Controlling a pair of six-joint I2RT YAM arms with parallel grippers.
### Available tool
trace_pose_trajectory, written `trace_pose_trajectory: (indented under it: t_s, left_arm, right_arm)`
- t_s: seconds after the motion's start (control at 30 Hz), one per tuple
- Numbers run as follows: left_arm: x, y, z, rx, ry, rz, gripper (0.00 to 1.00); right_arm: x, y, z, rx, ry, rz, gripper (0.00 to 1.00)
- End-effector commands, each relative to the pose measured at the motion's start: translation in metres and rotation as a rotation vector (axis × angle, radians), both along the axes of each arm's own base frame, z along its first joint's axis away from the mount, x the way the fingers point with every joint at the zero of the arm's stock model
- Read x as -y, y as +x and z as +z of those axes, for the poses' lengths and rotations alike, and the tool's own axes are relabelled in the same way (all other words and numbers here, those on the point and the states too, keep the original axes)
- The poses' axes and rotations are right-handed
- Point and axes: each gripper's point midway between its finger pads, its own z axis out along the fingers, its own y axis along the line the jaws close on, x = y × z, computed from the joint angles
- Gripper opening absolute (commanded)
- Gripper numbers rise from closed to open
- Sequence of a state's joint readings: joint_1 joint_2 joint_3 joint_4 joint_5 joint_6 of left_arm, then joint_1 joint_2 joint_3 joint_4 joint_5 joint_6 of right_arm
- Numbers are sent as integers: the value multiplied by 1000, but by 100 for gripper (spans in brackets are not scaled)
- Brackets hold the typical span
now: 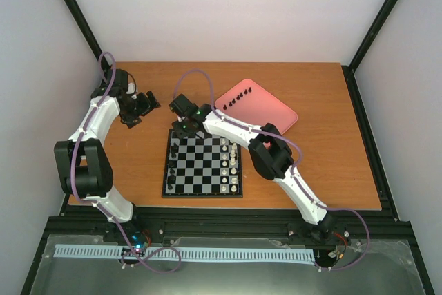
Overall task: Set up the chess pieces on the board
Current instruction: Place the chess piece on the chessboard.
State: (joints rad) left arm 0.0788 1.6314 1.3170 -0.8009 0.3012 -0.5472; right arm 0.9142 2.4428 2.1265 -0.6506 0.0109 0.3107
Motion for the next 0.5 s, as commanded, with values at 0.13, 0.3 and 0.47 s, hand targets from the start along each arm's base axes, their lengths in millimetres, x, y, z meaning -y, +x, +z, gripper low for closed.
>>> trace_pose_trajectory:
  t_s: [0.13, 0.3, 0.47]
  left_arm:
    - [-1, -1, 5, 17, 0, -17, 100]
    - [-1, -1, 6, 20, 1, -18, 100]
    - [-1, -2, 6, 19, 0, -20, 100]
  right_arm:
    - [-5, 1, -7, 12, -11, 4, 3]
    - [-6, 0, -12, 1, -11, 9, 3]
    - [-4, 1, -16, 1, -21, 2, 7]
